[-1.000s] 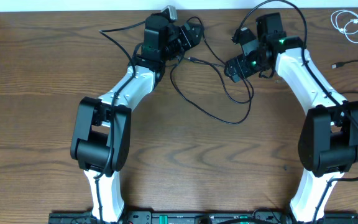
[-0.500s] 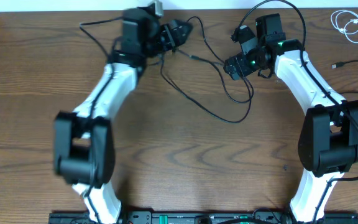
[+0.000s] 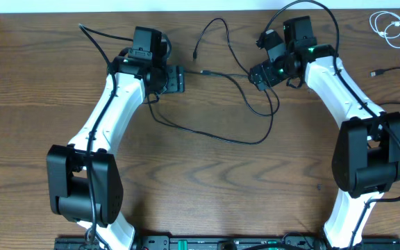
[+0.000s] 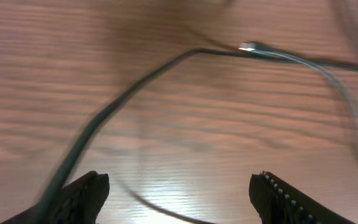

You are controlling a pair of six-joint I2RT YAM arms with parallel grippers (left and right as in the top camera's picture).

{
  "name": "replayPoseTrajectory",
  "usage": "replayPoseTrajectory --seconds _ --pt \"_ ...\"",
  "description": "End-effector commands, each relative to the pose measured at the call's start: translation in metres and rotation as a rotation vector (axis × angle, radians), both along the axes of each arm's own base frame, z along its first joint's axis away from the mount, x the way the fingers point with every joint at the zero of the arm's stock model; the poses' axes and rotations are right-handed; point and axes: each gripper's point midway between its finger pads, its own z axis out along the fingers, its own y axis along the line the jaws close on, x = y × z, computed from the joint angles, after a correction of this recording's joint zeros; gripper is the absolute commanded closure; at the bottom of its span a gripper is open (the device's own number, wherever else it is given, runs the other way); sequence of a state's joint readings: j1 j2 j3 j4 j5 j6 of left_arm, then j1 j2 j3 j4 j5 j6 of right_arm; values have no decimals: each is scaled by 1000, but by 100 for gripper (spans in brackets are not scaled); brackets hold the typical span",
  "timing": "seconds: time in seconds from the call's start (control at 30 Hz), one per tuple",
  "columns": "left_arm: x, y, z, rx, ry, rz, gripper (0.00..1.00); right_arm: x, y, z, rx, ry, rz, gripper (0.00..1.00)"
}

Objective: Untangle cables

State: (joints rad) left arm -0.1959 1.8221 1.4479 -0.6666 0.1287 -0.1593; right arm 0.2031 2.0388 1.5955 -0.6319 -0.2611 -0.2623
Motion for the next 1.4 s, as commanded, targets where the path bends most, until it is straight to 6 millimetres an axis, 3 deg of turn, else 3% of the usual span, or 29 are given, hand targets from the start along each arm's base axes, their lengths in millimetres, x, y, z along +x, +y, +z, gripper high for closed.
replayPoseTrajectory --seconds 0.0,0.2,0.3,0.47,0.73,0.87,1.03,1.07,1.27,1.37 --pt "0 38 0 248 -17 62 22 -5 9 -7 1 22 10 5" --pt "-12 56 -3 384 18 90 22 -7 13 -7 1 22 17 5" --pt "-18 65 -3 423 34 132 16 -7 13 -7 0 25 18 5" --pt "-17 83 6 523 9 182 13 -5 13 -6 11 26 -7 7" --pt "-18 91 62 446 -113 335 15 5 11 -2 26 2 -75 12" --pt "-36 80 67 350 -71 330 40 14 5 0 8 -22 -160 17" --pt "-78 90 44 328 120 422 88 24 -4 3 1 -50 -250 23" --pt "-85 87 39 299 159 416 92 26 -6 3 -6 -57 -269 23" --pt "-116 39 -4 65 347 348 92 32 -12 4 18 -59 -354 33" --pt "-125 15 -28 9 371 346 93 34 -13 -5 55 -31 -386 39"
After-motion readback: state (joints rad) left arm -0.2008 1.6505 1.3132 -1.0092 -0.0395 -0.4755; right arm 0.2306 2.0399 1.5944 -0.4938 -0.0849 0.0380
